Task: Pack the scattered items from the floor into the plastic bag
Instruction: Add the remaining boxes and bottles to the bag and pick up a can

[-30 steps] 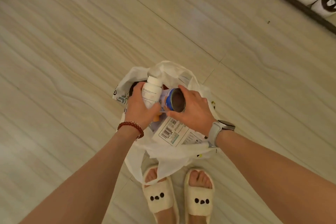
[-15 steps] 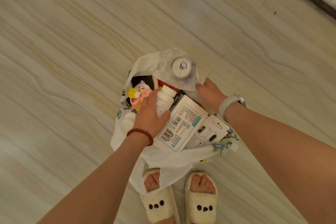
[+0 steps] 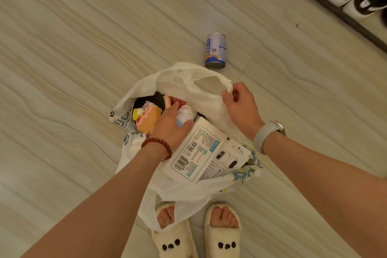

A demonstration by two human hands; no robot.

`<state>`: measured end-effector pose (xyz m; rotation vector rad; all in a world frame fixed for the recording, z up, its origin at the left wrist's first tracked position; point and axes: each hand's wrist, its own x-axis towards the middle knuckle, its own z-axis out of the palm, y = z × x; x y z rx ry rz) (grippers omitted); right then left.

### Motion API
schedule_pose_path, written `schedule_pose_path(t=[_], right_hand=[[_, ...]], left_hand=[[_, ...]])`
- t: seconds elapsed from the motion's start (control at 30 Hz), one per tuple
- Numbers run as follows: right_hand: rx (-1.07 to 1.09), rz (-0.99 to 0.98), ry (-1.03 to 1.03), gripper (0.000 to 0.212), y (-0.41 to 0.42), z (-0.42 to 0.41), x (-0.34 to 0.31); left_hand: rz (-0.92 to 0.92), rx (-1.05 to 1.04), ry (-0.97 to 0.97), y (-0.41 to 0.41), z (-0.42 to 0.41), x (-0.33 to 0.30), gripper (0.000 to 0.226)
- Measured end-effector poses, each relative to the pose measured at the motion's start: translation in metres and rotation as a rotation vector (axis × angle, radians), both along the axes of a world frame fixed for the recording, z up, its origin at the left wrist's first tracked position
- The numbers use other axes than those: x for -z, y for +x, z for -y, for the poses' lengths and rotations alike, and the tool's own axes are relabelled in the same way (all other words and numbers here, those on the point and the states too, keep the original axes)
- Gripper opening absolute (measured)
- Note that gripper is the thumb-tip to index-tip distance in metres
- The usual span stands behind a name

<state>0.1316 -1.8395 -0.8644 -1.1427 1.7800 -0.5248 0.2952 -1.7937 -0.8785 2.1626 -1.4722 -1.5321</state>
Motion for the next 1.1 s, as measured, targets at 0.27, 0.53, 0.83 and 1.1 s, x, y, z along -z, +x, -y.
schedule_pose_path(t=[0.27, 0.53, 0.83, 1.1], right_hand=[[-0.165, -0.251, -0.124, 0.014, -0.036, -0.017, -0.081], [-0.649, -0.274, 0.059, 0.030, -0.033, 0.003, -0.124], [-0.244, -0.316, 0.132, 0.037, -0.060, 0.118, 0.002], [0.043, -0.347, 0.259, 0.088, -0.101, 0.149, 0.120]], left_hand=[[0.081, -0.177, -0.178, 0.009, -0.022, -0.075, 0.040], [0.070, -0.074, -0.223, 0.025, 0.006, -0.132, 0.049], [0.152, 0.690, -0.095, -0.014, 0.085, -0.047, 0.056], [-0.137, 0.059, 0.107, -0.035, 0.160, 0.044, 0.020]])
